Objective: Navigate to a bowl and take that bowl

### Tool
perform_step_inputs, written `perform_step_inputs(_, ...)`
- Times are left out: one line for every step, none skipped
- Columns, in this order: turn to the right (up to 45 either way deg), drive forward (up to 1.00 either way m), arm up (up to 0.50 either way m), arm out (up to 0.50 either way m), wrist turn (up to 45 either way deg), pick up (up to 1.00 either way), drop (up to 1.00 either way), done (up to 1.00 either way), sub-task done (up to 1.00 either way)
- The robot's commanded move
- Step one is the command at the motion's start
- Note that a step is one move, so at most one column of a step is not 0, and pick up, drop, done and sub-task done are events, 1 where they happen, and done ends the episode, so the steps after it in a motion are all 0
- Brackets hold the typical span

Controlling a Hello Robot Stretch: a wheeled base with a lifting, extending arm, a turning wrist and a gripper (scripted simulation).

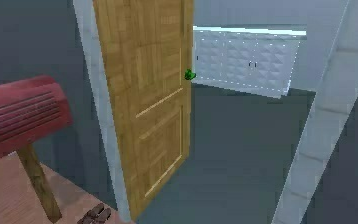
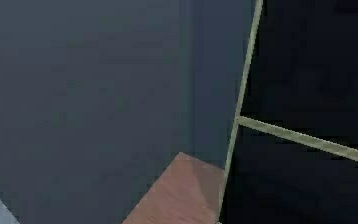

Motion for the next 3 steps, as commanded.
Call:
perform_step_inputs(0.0, 0.60, 0.00, 0.00, 0.0, 0.00, 0.00, 0.00, 0.00)
perform_step_inputs(21.0, 0.00, 0.00, 0.00, 0.0, 0.00, 0.00, 0.00, 0.00)
perform_step_inputs(0.0, 0.30, 0.00, 0.00, 0.0, 0.00, 0.00, 0.00, 0.00)
